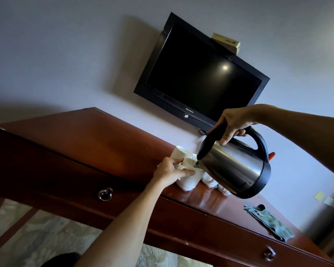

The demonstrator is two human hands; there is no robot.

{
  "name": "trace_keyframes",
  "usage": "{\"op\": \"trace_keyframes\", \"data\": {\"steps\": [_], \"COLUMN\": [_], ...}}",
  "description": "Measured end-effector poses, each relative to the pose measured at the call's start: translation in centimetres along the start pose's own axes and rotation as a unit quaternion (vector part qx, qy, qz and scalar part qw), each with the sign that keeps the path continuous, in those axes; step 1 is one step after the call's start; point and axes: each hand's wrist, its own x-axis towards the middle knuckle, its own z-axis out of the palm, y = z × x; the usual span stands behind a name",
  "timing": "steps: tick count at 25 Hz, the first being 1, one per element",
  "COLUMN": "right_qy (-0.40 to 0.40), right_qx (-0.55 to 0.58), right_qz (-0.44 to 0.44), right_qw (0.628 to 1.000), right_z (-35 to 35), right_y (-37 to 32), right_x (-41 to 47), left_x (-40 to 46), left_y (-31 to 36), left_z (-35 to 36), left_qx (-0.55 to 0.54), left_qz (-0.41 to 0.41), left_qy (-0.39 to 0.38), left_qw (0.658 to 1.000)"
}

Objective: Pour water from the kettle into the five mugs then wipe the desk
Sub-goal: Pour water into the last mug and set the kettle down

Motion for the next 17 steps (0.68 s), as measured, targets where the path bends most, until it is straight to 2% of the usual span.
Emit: {"op": "trace_keyframes", "data": {"steps": [6,17], "right_qy": [0.014,0.018], "right_qx": [0.018,-0.019], "right_qz": [-0.013,0.004], "right_qw": [1.000,1.000], "right_z": [-0.9,-2.8], "right_y": [0.5,-0.6], "right_x": [-0.4,-1.3], "left_x": [0.1,0.2], "left_y": [0.0,-0.2], "left_z": [0.1,0.1], "left_qx": [-0.015,-0.049], "left_qz": [-0.004,0.026], "left_qy": [-0.007,-0.016], "left_qw": [1.000,0.998]}}
